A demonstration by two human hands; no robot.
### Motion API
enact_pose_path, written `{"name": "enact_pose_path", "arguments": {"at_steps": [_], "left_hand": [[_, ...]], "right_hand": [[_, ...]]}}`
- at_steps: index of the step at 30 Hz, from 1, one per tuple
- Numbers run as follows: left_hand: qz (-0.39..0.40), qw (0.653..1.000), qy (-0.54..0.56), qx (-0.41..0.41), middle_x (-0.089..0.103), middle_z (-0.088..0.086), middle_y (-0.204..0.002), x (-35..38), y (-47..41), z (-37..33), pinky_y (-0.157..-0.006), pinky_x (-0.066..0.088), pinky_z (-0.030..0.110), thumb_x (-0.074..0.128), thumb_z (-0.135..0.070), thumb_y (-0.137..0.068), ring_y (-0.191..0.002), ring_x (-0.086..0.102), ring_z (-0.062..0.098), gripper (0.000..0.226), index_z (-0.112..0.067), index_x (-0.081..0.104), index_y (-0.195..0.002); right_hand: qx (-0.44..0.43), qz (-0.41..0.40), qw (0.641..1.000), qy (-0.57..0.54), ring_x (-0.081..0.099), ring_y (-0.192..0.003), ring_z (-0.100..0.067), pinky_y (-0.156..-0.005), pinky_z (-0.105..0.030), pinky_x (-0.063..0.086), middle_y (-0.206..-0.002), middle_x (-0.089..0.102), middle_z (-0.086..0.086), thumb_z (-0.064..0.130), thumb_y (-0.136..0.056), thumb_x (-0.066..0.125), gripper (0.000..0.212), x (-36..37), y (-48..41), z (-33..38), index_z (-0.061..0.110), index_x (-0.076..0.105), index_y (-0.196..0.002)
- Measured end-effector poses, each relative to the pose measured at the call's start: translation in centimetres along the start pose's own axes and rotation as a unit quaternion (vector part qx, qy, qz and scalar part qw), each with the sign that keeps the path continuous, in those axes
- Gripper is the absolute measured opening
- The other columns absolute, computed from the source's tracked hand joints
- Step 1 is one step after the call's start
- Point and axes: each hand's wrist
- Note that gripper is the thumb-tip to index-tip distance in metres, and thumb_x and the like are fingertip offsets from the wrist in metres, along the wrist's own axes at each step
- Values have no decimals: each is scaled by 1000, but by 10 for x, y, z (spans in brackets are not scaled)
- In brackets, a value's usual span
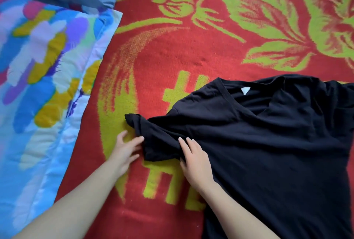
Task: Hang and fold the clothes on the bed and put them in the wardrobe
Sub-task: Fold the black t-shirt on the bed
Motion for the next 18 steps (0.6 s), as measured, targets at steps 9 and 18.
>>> {"name": "enact_pose_path", "arguments": {"at_steps": [9, 18], "left_hand": [[-37, 997, -59, 45, 64, -6, -83, 5, 27, 54, -58, 41, 25, 54, -3, -87, -77, 58, 15, 19, -20, 57, -82], [16, 992, -121, 25, 62, 0, -92, -27, 25, 68, -66, 41, 29, 61, -8, -87, -77, 57, 11, 61, -23, 33, -139]], "right_hand": [[26, -29, 997, -73, 15, -143, -16, -110, -29, 18, -156, 19, -4, 44, -99, 36, 54, -14, 1, -4, 25, 25, -148], [34, 15, 998, 40, 9, -145, -21, -110, -32, 23, -158, 7, -7, 42, -98, 36, 56, -27, -2, -29, 28, 19, -149]]}}
Point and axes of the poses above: each hand's wrist, its own y-axis away from the middle knuckle, its own x-axis out of the palm, z = x × y
